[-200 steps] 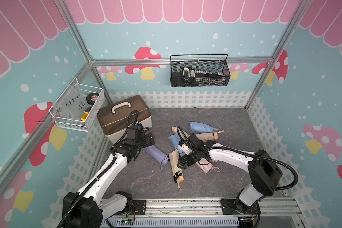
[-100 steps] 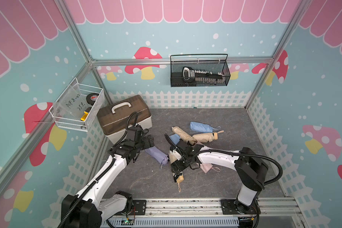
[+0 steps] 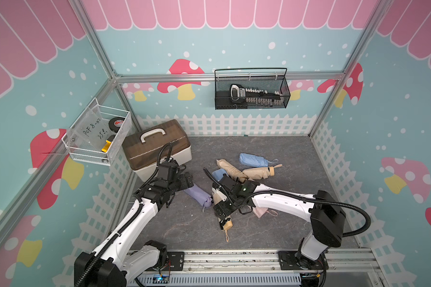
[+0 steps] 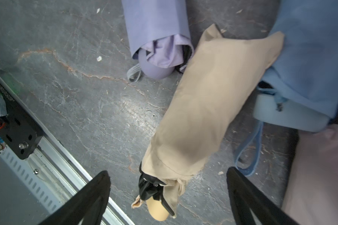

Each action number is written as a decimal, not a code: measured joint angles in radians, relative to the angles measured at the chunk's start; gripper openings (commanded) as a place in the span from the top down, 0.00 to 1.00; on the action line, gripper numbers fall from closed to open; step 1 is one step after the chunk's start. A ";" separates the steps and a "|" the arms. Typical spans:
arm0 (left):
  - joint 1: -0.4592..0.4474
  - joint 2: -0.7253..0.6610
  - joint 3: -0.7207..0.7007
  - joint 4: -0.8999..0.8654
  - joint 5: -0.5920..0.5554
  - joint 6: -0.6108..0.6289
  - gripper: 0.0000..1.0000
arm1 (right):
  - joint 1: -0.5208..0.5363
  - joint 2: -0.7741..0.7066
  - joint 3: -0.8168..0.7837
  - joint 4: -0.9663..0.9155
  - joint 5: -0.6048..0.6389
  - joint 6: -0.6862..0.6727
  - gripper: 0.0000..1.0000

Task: Take umbrellas out of sleeves
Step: Pick up the umbrella from the center of the board.

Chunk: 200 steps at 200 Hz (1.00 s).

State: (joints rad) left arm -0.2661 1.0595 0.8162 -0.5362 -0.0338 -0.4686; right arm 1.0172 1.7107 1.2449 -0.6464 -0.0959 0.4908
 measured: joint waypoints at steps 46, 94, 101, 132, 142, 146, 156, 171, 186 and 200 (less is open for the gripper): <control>0.000 -0.051 -0.037 -0.029 -0.004 0.000 0.09 | 0.002 0.095 0.000 0.002 0.004 0.024 0.12; 0.000 -0.060 -0.037 -0.054 -0.008 0.001 0.09 | 0.002 0.153 0.008 0.037 0.035 0.039 0.26; 0.000 -0.059 -0.037 -0.055 -0.008 0.001 0.09 | 0.002 0.163 0.011 0.042 0.043 0.043 0.34; 0.002 -0.051 -0.037 -0.059 -0.008 0.001 0.09 | -0.002 0.171 0.011 0.063 0.058 0.051 0.55; 0.002 -0.050 -0.037 -0.060 -0.007 0.001 0.09 | -0.003 0.171 0.009 0.069 0.062 0.059 0.62; 0.002 -0.049 -0.037 -0.060 -0.007 0.001 0.09 | -0.003 0.169 0.007 0.072 0.063 0.053 0.64; 0.002 -0.048 -0.037 -0.060 -0.006 0.001 0.09 | -0.005 0.160 -0.003 0.081 0.066 0.054 0.67; 0.003 -0.047 -0.037 -0.060 0.003 0.000 0.09 | -0.013 0.133 -0.033 0.090 0.061 0.048 0.69; 0.004 -0.043 -0.035 -0.057 0.027 0.000 0.09 | -0.045 0.079 -0.083 0.092 0.031 0.039 0.70; 0.008 -0.037 -0.028 -0.049 0.068 -0.008 0.09 | -0.103 -0.001 -0.130 0.094 -0.035 0.030 0.69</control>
State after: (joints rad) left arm -0.2584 1.0229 0.7879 -0.5850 0.0345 -0.4763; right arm 0.9138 1.7096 1.1145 -0.5526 -0.1310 0.5205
